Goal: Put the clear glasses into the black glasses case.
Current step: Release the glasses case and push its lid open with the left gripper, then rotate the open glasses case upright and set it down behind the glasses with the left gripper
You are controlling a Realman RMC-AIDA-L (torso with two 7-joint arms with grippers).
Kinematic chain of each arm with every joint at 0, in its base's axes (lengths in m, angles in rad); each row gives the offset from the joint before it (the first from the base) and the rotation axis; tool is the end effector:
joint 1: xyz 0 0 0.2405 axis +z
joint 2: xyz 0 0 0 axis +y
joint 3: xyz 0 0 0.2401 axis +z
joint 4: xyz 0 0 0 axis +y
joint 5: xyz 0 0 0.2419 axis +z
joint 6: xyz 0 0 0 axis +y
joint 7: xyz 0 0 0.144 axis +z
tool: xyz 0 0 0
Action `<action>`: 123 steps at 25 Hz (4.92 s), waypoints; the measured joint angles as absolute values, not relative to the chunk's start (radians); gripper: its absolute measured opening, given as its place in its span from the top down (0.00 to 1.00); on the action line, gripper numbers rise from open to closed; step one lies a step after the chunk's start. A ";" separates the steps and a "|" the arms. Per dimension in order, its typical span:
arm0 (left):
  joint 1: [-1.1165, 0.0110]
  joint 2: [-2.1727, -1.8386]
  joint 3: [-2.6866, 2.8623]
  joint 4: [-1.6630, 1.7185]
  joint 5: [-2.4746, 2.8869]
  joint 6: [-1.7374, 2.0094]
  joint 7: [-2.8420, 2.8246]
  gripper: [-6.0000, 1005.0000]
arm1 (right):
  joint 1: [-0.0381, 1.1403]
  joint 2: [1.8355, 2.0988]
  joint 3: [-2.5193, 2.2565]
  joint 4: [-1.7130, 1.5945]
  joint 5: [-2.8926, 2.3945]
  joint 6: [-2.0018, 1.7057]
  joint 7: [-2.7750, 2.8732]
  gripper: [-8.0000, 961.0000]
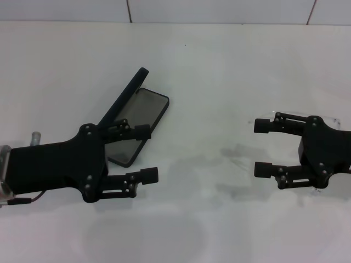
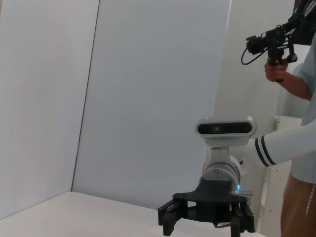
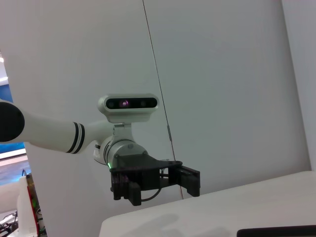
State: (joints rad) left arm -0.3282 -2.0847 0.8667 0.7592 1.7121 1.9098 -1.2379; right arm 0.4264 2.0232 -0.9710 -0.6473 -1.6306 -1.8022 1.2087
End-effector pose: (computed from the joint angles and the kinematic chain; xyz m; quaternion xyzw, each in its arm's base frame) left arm -0.2557 0.2754 0.0250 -0.9243 -0.1023 -0.3656 0.0403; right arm 0.2446 0.3060 0.0172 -0.9311 0.0907 0.3507 0.0419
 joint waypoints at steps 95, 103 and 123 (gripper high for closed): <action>-0.780 -2.086 1.249 1.143 2.676 1.411 -2.643 0.47 | 0.425 2.019 -0.960 -0.607 -1.568 -1.788 1.210 0.11; -0.786 -2.088 1.251 1.142 2.713 1.409 -2.647 0.73 | 0.427 2.017 -0.960 -0.608 -1.568 -1.783 1.210 0.11; -0.751 -2.090 1.420 1.316 2.601 1.500 -2.444 0.78 | 0.406 2.013 -0.940 -0.609 -1.516 -1.780 1.182 0.11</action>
